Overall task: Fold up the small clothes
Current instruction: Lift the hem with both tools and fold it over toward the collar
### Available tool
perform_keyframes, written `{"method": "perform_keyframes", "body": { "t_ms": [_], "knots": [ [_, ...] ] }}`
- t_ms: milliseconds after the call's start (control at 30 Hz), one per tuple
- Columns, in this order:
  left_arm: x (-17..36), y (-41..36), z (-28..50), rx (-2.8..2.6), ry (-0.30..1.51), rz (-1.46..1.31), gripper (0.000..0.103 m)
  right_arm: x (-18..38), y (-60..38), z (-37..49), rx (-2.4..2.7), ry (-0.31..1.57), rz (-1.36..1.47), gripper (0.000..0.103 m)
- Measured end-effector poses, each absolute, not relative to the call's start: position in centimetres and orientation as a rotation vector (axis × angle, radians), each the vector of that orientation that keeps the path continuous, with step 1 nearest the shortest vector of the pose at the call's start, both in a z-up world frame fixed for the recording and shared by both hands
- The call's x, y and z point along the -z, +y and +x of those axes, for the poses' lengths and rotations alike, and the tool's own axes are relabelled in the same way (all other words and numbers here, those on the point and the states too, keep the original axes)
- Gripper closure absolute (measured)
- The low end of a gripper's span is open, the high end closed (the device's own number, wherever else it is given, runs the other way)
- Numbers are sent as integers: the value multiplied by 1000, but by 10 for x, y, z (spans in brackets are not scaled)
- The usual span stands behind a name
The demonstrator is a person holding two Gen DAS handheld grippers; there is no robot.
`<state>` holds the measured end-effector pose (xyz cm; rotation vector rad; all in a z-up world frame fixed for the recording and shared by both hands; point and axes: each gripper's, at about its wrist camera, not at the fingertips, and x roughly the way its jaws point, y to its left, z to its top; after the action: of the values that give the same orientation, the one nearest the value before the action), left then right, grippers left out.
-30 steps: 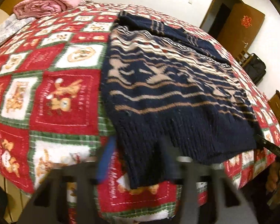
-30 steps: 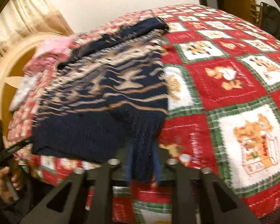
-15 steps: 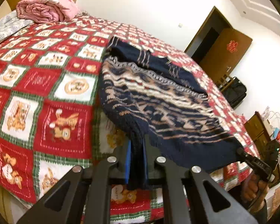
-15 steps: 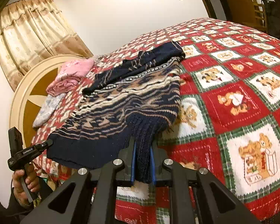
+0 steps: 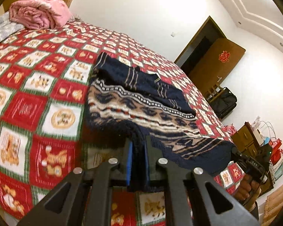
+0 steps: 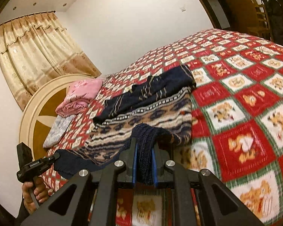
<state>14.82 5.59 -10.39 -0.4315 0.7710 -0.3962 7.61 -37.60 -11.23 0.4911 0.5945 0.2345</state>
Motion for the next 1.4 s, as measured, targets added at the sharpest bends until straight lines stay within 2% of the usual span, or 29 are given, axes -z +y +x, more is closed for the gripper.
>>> {"method": "perform_keyframes", "body": {
  "t_ms": [433, 867, 1400],
  "knots": [
    [92, 61, 218, 396, 772, -482, 92, 80, -384, 156, -206, 580, 506, 91],
    [88, 39, 328, 409, 826, -495, 92, 56, -396, 271, -148, 588, 506, 91],
    [115, 53, 436, 339, 902, -579, 92, 87, -401, 398, -105, 701, 472, 91]
  ]
}}
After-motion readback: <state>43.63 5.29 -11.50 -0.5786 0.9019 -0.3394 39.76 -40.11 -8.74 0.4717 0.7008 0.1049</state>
